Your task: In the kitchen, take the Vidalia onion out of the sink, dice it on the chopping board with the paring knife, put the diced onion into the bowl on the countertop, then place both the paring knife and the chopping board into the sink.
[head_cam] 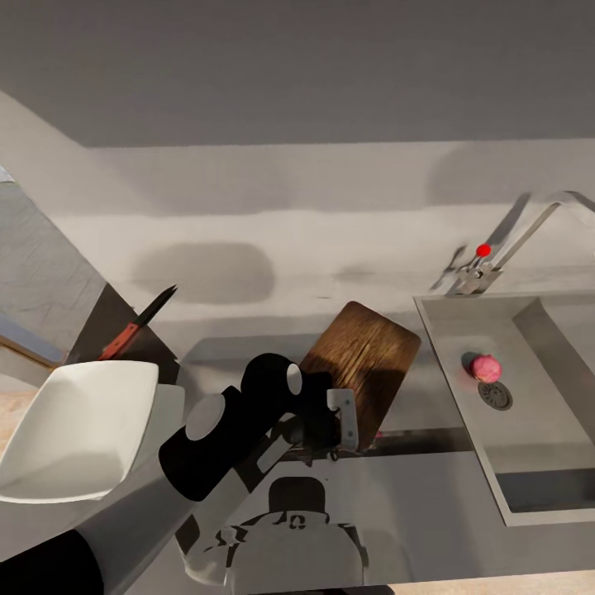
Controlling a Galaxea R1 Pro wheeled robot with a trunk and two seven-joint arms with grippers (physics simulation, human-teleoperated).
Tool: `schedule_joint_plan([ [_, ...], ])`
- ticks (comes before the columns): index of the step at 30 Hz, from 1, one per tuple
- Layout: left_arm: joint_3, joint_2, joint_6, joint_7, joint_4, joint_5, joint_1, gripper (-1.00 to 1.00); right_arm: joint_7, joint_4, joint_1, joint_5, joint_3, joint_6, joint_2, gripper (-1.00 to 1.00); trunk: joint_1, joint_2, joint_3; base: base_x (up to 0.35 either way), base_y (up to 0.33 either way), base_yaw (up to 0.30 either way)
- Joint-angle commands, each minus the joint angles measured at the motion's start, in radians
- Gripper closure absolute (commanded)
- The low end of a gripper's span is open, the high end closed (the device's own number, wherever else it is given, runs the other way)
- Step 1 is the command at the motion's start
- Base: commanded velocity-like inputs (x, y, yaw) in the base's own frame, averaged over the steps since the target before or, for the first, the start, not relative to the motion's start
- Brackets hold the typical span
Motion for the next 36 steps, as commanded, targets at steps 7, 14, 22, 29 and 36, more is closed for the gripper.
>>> schedule_joint_plan([
  [7,0.001,-0.003,0.007,-0.006,0.038,-0.013,0.000,1.00,0.000,0.002,0.000,-0.011,0.008,0.003,0.001,-1.00,0.001,-0.001,-0.001,0.000,0.000,0.000],
  [14,0.002,-0.012,0.007,-0.006,0.009,-0.013,0.000,1.00,0.001,0.003,0.000,-0.011,0.008,0.003,0.002,-1.00,0.001,-0.001,-0.001,0.000,0.000,0.000],
  [22,0.041,-0.027,0.007,-0.006,-0.025,-0.013,0.000,1.00,0.001,0.003,0.000,-0.012,0.008,0.003,0.002,-1.00,0.001,-0.001,-0.001,0.000,0.000,0.000],
  [29,0.068,-0.033,0.007,-0.006,-0.032,-0.013,-0.001,1.00,0.002,0.003,0.000,-0.012,0.008,0.003,0.003,-1.00,0.001,-0.001,-0.001,0.000,0.000,0.000],
  [36,0.069,-0.034,0.007,-0.006,-0.033,-0.013,-0.001,1.00,0.002,0.003,0.000,-0.012,0.008,0.003,0.003,-1.00,0.001,-0.001,-0.001,0.000,0.000,0.000],
])
